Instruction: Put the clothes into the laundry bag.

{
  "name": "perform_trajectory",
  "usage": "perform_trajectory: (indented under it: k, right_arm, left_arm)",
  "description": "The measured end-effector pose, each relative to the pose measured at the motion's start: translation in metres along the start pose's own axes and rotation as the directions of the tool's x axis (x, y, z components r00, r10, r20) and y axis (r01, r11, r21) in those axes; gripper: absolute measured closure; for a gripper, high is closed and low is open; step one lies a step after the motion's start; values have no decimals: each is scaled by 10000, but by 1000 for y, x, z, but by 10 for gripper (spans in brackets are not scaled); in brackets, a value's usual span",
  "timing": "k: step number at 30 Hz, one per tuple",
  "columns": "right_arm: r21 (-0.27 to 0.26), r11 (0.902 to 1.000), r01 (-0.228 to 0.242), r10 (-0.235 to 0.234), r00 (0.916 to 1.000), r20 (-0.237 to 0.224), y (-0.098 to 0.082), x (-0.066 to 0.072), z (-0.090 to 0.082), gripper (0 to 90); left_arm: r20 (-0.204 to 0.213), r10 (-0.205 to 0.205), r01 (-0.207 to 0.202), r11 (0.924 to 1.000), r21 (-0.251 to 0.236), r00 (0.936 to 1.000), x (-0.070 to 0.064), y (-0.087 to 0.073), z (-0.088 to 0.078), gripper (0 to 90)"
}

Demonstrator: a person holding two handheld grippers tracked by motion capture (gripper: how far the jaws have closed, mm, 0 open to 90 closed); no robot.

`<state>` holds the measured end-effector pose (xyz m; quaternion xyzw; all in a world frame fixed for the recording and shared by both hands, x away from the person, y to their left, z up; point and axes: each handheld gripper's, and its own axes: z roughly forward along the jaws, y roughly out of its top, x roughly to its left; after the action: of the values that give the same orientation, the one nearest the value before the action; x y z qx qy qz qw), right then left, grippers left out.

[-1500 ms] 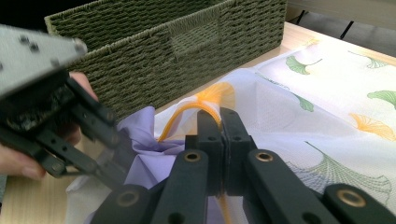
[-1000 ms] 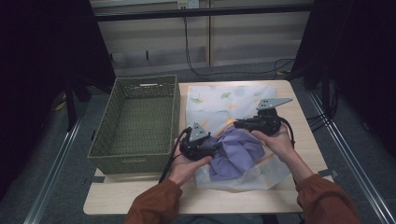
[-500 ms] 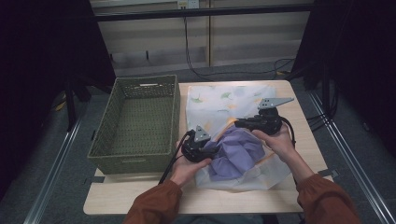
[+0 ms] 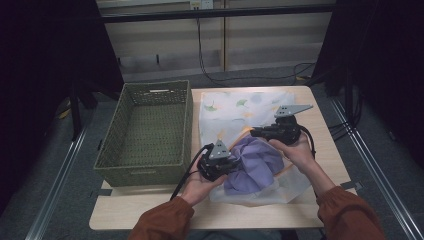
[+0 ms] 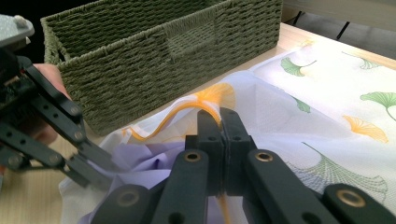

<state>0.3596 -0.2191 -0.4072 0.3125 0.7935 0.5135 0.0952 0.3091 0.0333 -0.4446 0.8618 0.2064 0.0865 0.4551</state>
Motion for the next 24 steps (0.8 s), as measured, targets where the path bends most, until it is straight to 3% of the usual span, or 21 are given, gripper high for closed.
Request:
perform_trajectory:
  k: [5, 7, 8, 10, 13, 16, 19, 21, 24]
  right_arm:
    - [-57, 10000, 52, -52, 10000, -41, 1, 2, -1, 895]
    - [-72, 10000, 69, -70, 10000, -51, 2, 2, -2, 895]
    - [-60, 9999, 89, -90, 9999, -56, 2, 2, -2, 895]
    - [-44, 10000, 64, -64, 10000, -63, 1, 1, -2, 895]
    - [-32, 10000, 44, -44, 10000, 2, 0, 0, -3, 895]
    - [-53, 10000, 60, -60, 10000, 24, 0, 1, -4, 895]
    - [12, 10000, 52, -52, 10000, 13, 0, 1, -3, 895]
    - [75, 9999, 66, -66, 10000, -4, -1, 1, -2, 895]
    - [122, 9999, 88, -88, 10000, -7, -2, 2, 0, 895]
  left_arm:
    - [295, -182, 187, 9997, -149, 9994, 4, 8, 27, 883]
    - [456, -390, 399, 9990, -198, 9982, 4, 6, 40, 882]
    - [712, -747, 764, 9968, -220, 9947, 2, 3, 46, 882]
    - [871, -737, 743, 9972, -37, 9935, -2, -1, 55, 859]
    - [990, -344, 312, 9990, 335, 9945, -6, -1, 57, 666]
    - [1176, -53, 8, 9993, 382, 9930, -8, 2, 44, 506]
    - [1588, 123, -215, 9982, 560, 9872, -8, -1, 37, 384]
    - [1481, 299, -425, 9956, 832, 9885, -9, -7, 36, 327]
    - [2023, 390, -664, 9892, 1303, 9785, -10, -13, 39, 220]
